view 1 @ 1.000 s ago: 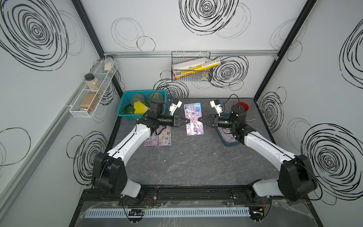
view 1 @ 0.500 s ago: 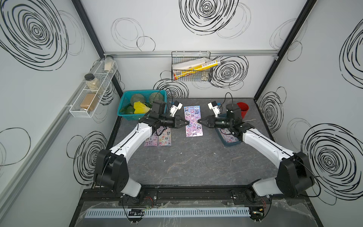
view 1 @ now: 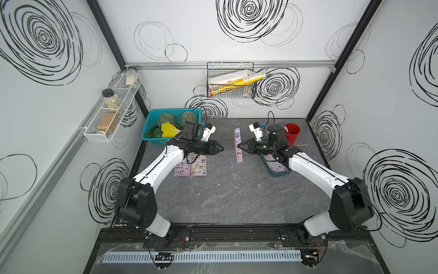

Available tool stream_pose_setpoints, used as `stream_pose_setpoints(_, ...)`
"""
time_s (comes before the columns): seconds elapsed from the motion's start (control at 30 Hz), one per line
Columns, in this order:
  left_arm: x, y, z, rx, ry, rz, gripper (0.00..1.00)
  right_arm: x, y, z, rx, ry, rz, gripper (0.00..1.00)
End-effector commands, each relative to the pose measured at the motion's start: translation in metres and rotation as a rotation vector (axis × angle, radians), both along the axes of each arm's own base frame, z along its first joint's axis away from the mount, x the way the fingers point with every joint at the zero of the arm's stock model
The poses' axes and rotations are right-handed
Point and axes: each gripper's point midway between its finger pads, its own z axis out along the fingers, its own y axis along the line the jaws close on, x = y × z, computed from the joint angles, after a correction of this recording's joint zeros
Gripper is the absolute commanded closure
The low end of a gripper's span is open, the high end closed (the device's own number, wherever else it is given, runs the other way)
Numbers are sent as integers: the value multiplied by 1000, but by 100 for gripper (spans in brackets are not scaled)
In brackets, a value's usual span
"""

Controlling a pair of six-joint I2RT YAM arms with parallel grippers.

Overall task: Take the stickers out of the storage box
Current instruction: Place the sticker at the center of the board.

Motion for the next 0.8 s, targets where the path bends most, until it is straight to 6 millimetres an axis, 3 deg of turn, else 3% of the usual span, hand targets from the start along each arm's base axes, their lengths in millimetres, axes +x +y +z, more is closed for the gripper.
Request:
stream_pose_setpoints(0.0,17,30,-6,85,-14,116,60,7,13,-13,-29,-3,-3,100)
stream_pose_setpoints(0.4,29,77,13,139,-100,329,59,-1,117,-65,-40,67,157,100)
stream_pose_setpoints(0.63,30,85,19,132,-115,356,59,10,113,-137,-146,147,97,100)
stream_pose_setpoints(0.77,29,82,21,120,-115,337,59,17,96,-159,-215,159,38,100)
